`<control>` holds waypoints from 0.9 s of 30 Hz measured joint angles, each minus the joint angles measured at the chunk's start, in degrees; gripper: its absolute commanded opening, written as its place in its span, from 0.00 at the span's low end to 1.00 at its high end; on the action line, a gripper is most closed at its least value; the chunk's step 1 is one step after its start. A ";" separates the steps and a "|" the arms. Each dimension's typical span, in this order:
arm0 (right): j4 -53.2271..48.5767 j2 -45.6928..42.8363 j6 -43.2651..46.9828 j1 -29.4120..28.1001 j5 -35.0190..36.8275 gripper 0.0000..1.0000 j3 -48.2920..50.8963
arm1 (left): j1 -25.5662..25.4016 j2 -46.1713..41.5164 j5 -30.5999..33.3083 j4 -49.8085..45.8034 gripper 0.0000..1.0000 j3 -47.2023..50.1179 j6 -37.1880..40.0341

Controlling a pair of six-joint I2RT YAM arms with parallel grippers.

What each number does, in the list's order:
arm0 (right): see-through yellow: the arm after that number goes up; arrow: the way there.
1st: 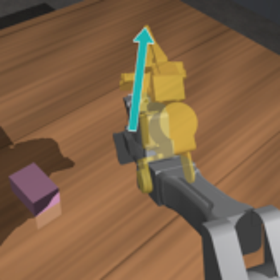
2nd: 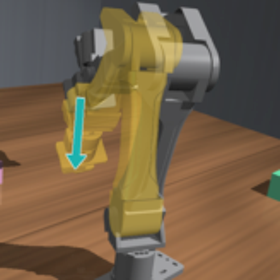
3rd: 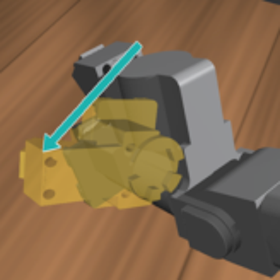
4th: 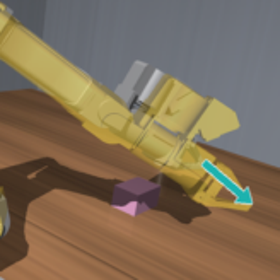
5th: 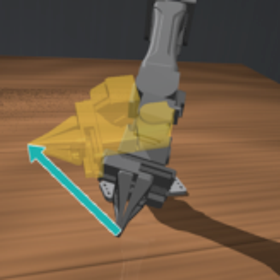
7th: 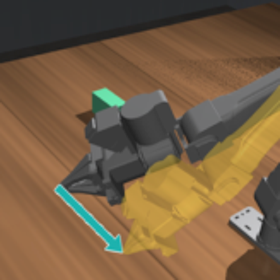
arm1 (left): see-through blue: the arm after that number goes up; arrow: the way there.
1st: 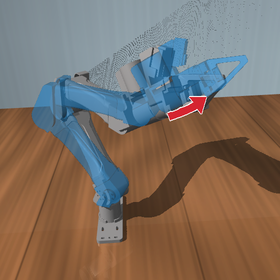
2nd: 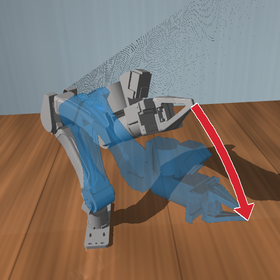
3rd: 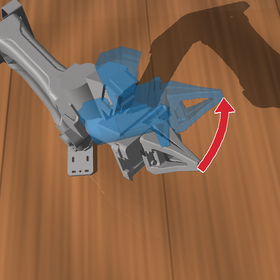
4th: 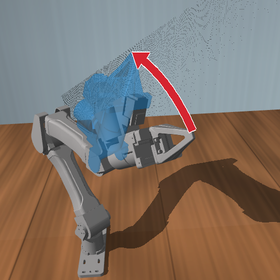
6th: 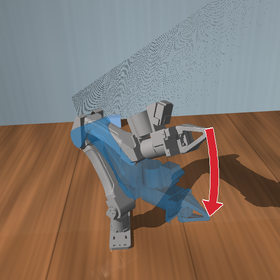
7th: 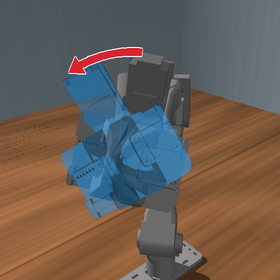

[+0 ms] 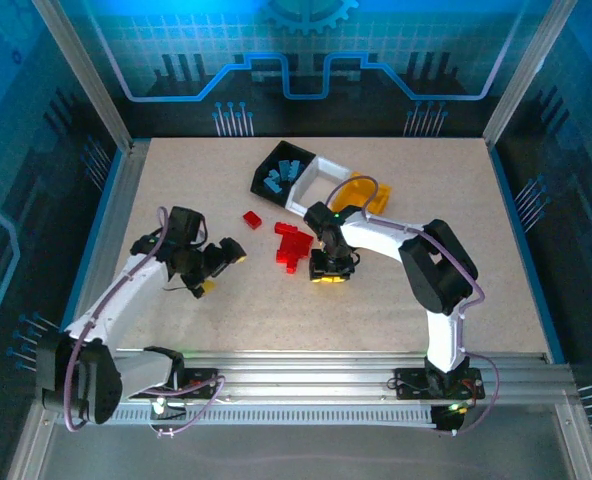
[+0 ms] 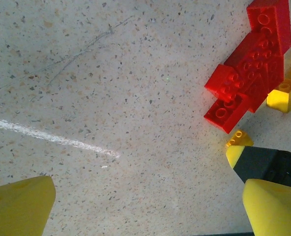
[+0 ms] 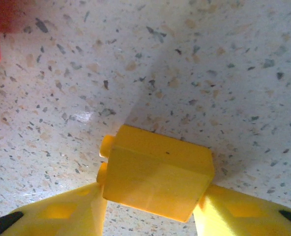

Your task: Sort the legos into containers by color

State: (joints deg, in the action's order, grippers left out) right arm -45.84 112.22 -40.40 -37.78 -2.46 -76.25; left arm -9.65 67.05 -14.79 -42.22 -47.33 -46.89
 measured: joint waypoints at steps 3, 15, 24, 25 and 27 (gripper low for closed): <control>-0.28 0.00 0.15 0.00 1.03 0.48 -0.04 | 0.00 -0.96 0.00 0.00 0.99 0.26 -0.17; -3.13 -7.63 1.51 0.28 2.49 0.49 -3.13 | 0.00 -1.38 -0.02 0.09 0.99 0.31 -0.83; -4.57 -7.78 2.89 1.09 2.71 0.70 -5.38 | 0.00 1.36 -0.48 0.11 0.99 0.13 -1.03; -4.72 -7.28 2.91 1.07 2.95 0.71 -5.38 | 0.00 1.68 -0.50 0.15 0.99 0.09 -1.01; -4.92 -6.01 2.82 1.03 3.58 0.71 -5.38 | 0.00 2.40 -0.52 0.17 0.99 -0.20 -1.01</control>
State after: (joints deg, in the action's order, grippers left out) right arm -50.76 106.21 -37.58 -36.75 1.13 -81.62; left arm -9.65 69.45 -15.31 -42.04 -47.53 -47.90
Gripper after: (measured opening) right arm 0.708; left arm 0.990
